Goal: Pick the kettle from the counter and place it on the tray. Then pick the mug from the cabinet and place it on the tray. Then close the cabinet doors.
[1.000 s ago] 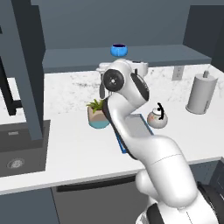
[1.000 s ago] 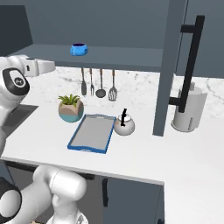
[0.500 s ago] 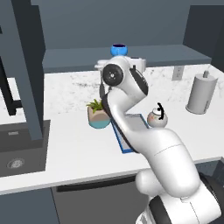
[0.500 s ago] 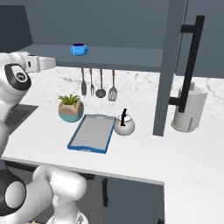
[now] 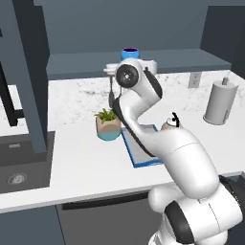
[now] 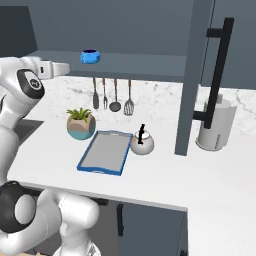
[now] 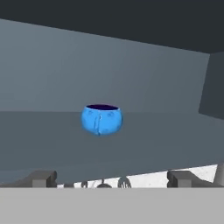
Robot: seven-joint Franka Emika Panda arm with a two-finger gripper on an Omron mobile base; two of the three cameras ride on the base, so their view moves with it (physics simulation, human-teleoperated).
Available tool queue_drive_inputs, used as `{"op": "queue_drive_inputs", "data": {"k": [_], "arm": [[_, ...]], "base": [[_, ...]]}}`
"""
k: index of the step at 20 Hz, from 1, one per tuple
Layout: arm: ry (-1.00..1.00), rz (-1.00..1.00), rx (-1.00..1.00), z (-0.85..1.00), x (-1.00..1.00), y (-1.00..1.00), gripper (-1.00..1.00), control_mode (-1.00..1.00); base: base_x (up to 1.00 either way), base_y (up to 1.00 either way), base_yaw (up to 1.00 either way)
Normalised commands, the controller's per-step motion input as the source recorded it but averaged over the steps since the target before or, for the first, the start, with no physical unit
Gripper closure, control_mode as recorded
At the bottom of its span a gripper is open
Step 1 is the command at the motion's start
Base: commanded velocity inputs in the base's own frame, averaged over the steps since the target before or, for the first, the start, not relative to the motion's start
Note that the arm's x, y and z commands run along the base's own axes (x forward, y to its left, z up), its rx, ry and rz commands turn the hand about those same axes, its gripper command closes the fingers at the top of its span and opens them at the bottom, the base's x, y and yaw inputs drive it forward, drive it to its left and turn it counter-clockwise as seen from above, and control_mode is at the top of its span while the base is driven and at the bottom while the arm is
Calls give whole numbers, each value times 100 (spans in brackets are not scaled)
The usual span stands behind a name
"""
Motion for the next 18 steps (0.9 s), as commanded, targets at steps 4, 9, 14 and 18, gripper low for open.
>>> {"op": "queue_drive_inputs", "data": {"k": [4,9,14,18], "arm": [[17,0,3,11,13,7,-100,-100],[9,4,6,17,21,2,-100,-100],[3,5,8,8,22,0,-100,-100],[0,0,0,0,5,-1,-100,-100]], "base": [[0,0,0],[0,0,0],[0,0,0],[0,0,0]]}}
